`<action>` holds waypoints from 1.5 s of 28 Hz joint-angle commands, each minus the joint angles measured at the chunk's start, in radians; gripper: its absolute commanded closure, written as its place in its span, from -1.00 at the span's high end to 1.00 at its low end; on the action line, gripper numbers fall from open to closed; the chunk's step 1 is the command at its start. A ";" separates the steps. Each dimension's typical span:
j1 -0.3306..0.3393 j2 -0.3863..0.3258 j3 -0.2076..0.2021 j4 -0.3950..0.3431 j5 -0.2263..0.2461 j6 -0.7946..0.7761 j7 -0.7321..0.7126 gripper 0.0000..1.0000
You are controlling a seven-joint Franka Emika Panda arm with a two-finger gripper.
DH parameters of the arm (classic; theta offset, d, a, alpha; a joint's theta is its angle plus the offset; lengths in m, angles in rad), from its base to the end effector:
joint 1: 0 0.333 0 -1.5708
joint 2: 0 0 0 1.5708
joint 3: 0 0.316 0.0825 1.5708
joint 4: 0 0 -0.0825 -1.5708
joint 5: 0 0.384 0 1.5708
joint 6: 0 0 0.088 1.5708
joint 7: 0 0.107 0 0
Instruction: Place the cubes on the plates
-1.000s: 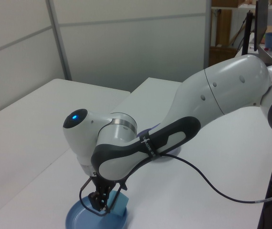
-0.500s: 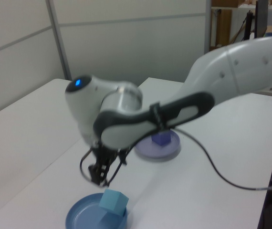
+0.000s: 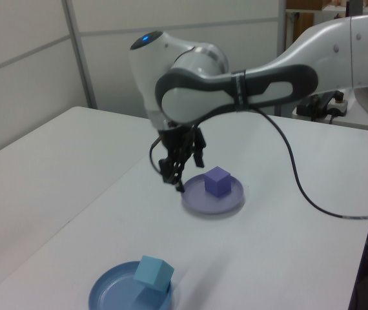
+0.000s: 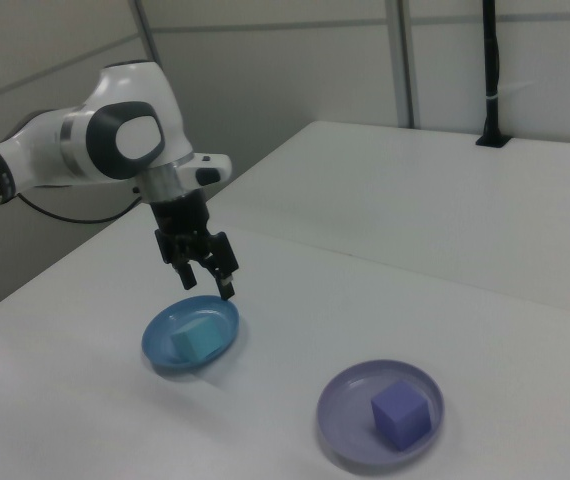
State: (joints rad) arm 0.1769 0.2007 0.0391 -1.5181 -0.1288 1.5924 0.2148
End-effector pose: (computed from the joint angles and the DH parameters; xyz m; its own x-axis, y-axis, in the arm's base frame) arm 0.5989 0.1155 0.5348 0.9952 0.0047 -0.0977 0.0188 -0.9895 0.1434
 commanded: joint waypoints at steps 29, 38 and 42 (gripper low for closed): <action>-0.220 -0.145 -0.005 -0.027 0.124 -0.100 -0.230 1.00; -0.221 -0.145 -0.004 -0.025 0.124 -0.098 -0.226 1.00; -0.224 -0.147 -0.005 -0.024 0.124 -0.098 -0.225 1.00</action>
State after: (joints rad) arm -0.0384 0.0809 0.0376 -1.5212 -0.0315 1.5063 0.0081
